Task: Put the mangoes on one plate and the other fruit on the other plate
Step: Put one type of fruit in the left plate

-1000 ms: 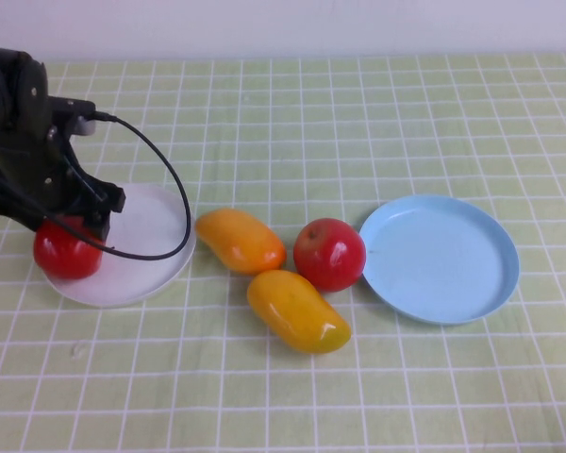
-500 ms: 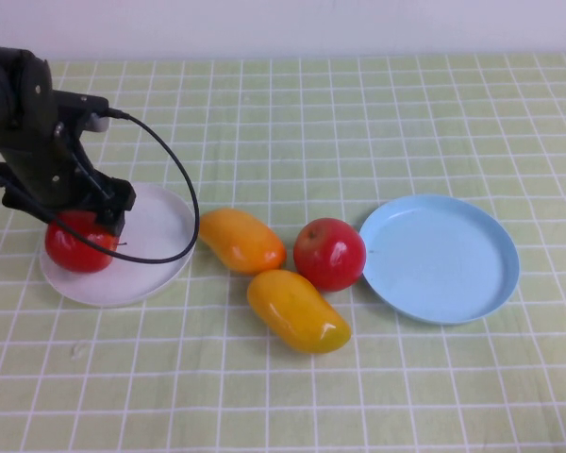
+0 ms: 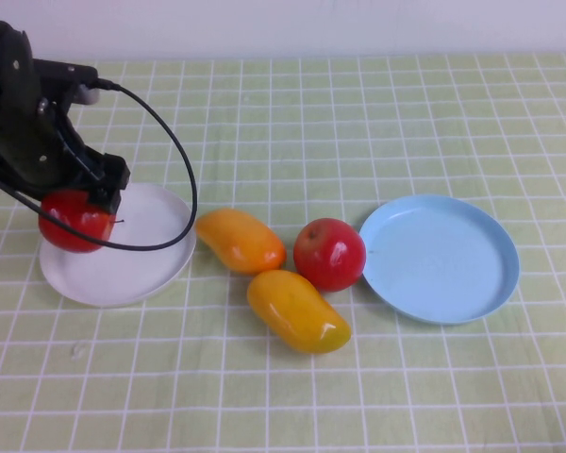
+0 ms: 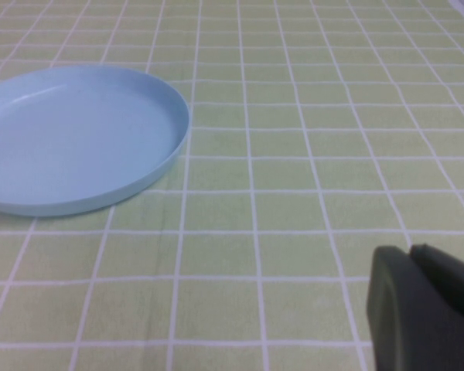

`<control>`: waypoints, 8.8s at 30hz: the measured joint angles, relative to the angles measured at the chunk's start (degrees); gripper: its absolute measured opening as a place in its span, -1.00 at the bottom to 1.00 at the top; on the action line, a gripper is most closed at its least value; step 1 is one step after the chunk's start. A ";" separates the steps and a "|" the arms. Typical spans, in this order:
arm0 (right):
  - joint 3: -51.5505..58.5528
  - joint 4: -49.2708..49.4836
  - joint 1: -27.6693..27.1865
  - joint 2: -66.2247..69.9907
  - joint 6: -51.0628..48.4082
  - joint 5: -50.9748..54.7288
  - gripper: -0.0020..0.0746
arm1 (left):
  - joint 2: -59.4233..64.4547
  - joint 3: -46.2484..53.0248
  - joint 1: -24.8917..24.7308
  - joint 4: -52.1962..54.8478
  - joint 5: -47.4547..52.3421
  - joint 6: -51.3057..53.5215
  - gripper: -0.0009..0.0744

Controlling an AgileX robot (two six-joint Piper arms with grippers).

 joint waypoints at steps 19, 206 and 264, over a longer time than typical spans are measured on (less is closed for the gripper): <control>0.00 0.00 0.00 0.00 0.00 0.00 -0.99 | 0.00 0.00 0.00 -13.22 2.92 2.10 0.80; 0.00 0.00 0.00 0.00 0.00 0.00 -0.99 | 7.23 -0.44 -4.61 -0.40 3.17 -2.85 0.80; 0.00 0.00 0.00 0.00 0.00 0.00 -0.99 | 1.77 -0.44 -19.06 -11.07 -12.48 5.85 0.80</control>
